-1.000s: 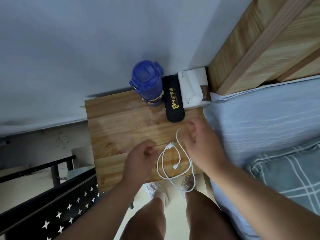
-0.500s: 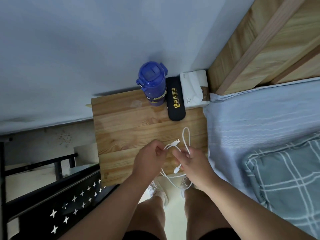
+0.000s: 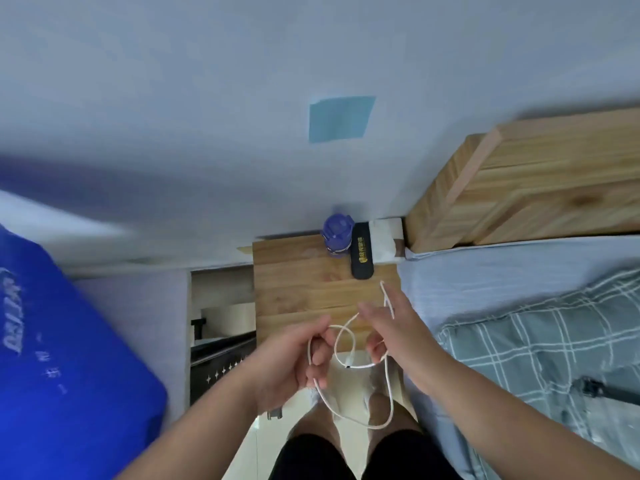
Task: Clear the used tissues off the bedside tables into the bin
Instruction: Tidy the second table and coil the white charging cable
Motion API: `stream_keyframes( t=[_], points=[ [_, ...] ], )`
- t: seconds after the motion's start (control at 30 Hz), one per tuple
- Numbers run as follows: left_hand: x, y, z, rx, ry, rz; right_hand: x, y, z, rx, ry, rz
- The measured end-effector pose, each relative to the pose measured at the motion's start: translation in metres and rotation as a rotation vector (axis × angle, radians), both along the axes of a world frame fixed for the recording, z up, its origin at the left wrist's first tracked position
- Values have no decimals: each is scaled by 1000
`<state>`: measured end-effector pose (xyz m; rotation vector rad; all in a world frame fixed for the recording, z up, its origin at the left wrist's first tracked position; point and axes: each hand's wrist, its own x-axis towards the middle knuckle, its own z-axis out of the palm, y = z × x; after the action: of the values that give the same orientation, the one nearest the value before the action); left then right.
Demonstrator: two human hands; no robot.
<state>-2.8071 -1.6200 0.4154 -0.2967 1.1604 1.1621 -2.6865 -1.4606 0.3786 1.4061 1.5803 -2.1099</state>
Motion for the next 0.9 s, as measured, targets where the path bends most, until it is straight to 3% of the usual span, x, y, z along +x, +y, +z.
stream_keyframes(
  t=[0.07,0.13,0.2,0.33,0.43,0.57,0.73,0.9],
  points=[
    [-2,-2,38,111,-158,185,2,2,26,188,-22,72],
    [-4,-3,69,208,-246,283,3,1,46,520,-24,362],
    [-6,-1,93,303,-272,337,0,-5,69,635,83,558],
    [-14,4,129,374,-217,537,-3,-24,111,119,361,558],
    [-29,2,150,455,-214,577,1,-33,117,131,401,625],
    [-49,-5,178,464,-131,277,-4,-26,119,273,374,705],
    [-47,-21,184,245,244,-340,-32,6,124,426,254,872],
    [-29,-25,154,-79,355,-713,-53,28,132,565,79,1020]
  ],
)
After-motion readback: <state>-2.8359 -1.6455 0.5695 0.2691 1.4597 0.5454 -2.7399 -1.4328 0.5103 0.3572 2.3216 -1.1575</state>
